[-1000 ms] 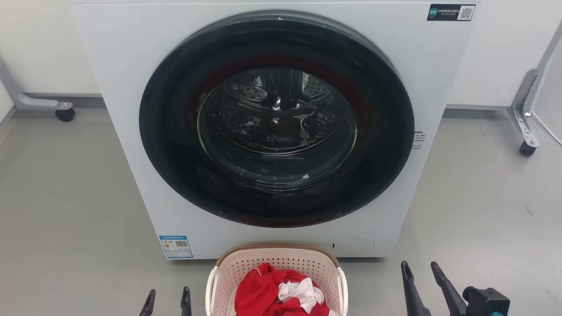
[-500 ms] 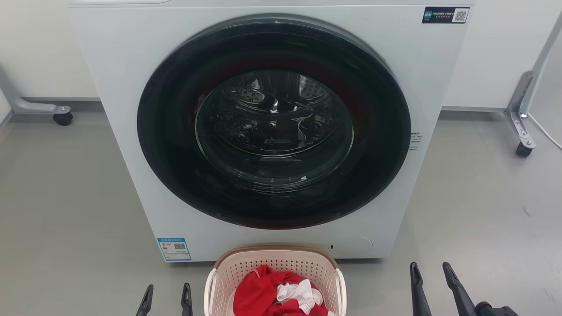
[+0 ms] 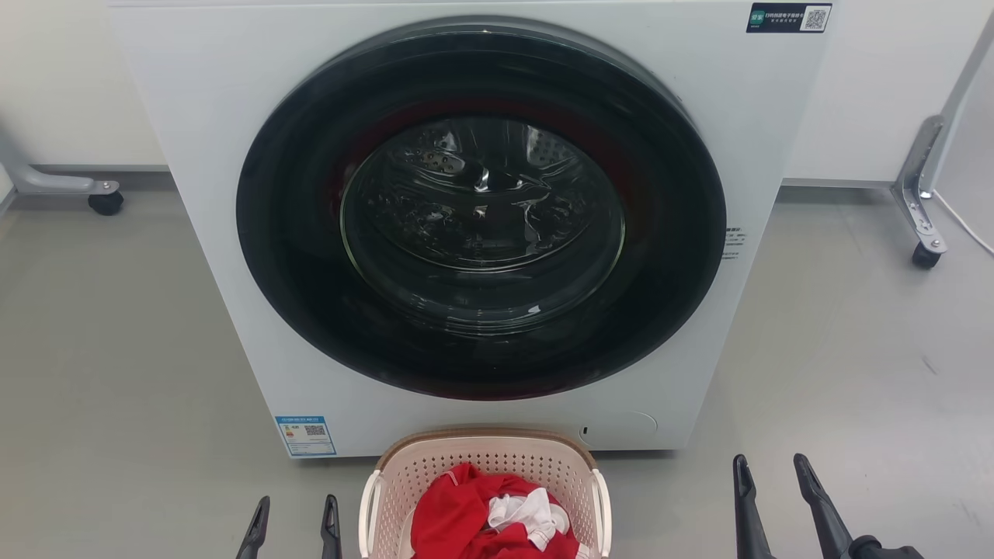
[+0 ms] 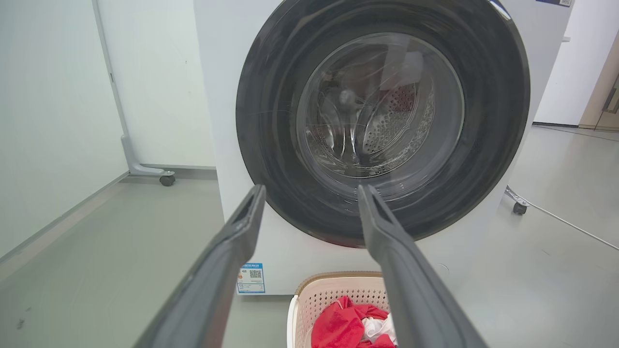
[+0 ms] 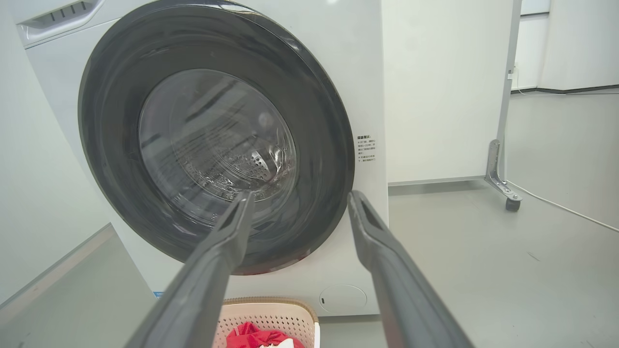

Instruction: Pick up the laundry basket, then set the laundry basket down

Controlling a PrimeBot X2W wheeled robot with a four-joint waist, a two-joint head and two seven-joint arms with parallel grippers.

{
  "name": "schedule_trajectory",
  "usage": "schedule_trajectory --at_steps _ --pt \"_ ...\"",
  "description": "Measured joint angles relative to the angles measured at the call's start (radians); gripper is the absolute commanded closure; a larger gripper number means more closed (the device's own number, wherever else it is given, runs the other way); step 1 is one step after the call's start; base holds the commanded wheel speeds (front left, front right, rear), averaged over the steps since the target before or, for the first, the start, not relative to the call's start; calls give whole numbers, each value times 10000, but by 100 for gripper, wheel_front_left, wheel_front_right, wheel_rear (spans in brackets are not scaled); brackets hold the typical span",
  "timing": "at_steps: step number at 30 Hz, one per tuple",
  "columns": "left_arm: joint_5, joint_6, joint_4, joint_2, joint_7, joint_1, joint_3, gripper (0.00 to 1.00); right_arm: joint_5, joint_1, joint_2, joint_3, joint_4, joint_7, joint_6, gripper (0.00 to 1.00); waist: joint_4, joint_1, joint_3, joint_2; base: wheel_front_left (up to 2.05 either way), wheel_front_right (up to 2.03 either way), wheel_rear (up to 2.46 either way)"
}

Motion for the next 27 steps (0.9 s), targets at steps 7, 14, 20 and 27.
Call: schedule_trajectory --at_steps 7,14,20,27 --pt "334 0 -167 -23 0 0 81 0 -217 11 50 -163 -222 0 0 0 -12 0 59 1 0 0 0" --pt "399 -12 -42 -23 17 9 94 100 -219 33 134 -192 -84 21 0 100 -24 0 110 0 0 0 0" --pt "232 -36 397 -23 58 12 128 100 -119 196 178 -215 380 81 44 100 -30 0 126 0 0 0 0" --pt "-533 -205 568 -29 297 -27 295 100 686 146 201 -477 514 299 186 100 -73 1 195 0 0 0 0"
